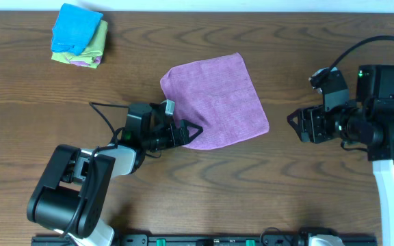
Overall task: Fold the cloth
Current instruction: 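Grasp the cloth's left edge with the left gripper and straighten it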
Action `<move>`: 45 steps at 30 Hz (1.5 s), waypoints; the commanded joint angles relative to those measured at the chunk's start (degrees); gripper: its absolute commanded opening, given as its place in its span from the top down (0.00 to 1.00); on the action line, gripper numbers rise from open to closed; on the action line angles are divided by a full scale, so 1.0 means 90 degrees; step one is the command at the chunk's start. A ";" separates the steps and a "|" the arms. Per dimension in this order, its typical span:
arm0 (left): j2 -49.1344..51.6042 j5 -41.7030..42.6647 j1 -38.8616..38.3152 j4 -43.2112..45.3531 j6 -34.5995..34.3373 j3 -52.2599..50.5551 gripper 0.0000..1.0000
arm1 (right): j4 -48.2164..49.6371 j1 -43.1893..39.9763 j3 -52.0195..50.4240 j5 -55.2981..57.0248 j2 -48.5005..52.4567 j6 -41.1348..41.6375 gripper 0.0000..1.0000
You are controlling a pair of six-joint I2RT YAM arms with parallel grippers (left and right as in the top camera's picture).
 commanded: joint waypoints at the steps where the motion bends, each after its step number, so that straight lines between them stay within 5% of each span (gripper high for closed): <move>1: 0.0228 0.0478 -0.0036 -0.0223 -0.0119 -0.0117 0.05 | 0.0015 -0.0034 -0.0051 -0.0177 0.0007 -0.0070 0.32; 17: 0.0219 0.1868 -0.0036 -0.0321 -0.0158 -0.0117 0.00 | 0.0022 -0.0034 -0.0051 -0.0321 0.0007 -0.0124 0.32; 23: 0.0219 0.1761 -0.0036 -0.0636 -0.0102 -0.0117 0.28 | 0.0073 -0.0034 -0.0051 -0.0321 0.0007 -0.0124 0.32; 37: 0.0219 0.1379 -0.0039 -0.1705 0.0131 -0.0117 0.35 | 0.0262 -0.0034 -0.0051 -0.0321 0.0010 -0.0119 0.32; 45: 0.0219 0.0954 -0.0041 -0.1724 0.0126 -0.0117 0.75 | 0.0328 -0.0034 -0.0051 -0.0321 0.0010 -0.0119 0.36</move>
